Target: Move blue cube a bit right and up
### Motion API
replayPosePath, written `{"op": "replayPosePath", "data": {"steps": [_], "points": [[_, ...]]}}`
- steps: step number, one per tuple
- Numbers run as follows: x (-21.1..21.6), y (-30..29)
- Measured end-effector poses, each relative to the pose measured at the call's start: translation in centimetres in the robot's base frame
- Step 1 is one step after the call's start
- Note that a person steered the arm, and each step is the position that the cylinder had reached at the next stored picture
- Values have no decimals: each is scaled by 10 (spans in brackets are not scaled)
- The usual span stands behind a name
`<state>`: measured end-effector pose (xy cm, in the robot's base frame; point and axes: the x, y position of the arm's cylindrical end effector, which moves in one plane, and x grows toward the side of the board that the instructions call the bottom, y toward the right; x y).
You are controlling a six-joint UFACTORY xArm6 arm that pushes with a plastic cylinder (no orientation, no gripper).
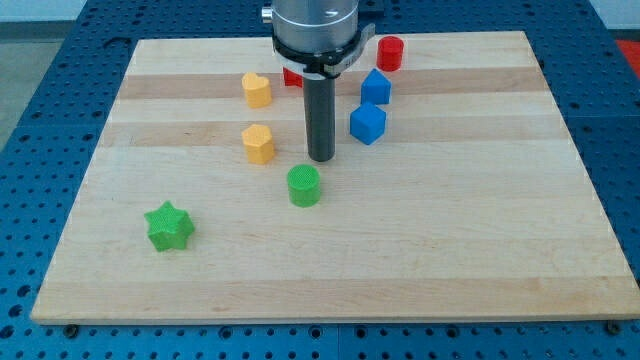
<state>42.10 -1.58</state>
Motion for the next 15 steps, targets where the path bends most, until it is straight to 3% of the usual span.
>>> {"op": "replayPosePath", "data": {"steps": [2,5,6,7,9,12,13,15], "points": [[-23,3],[-31,135],[-31,109],[-35,44],[-75,87],[-105,47],[-85,60],[-84,134]]}}
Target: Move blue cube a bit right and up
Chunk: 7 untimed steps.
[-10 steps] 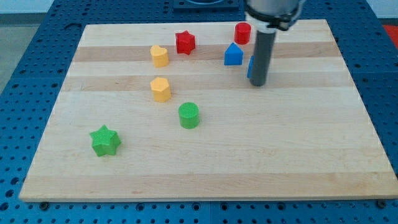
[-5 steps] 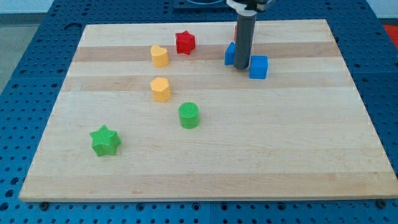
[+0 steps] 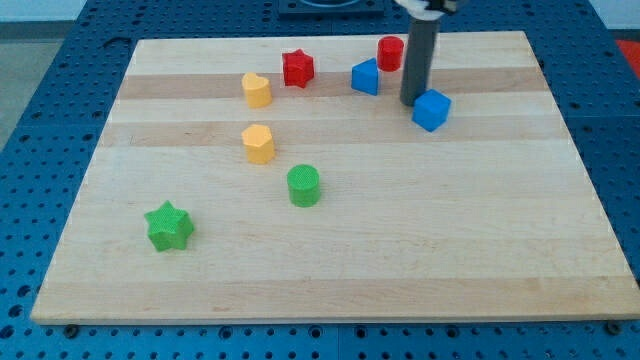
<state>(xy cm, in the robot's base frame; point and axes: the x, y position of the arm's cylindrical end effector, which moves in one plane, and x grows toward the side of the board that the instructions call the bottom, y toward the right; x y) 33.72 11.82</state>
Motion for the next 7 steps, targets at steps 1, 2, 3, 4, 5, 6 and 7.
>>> {"op": "replayPosePath", "data": {"steps": [1,2,3,4,5,6,7], "points": [[13,-5],[23,-28],[42,-15],[60,2],[75,9],[62,22],[42,41]]}}
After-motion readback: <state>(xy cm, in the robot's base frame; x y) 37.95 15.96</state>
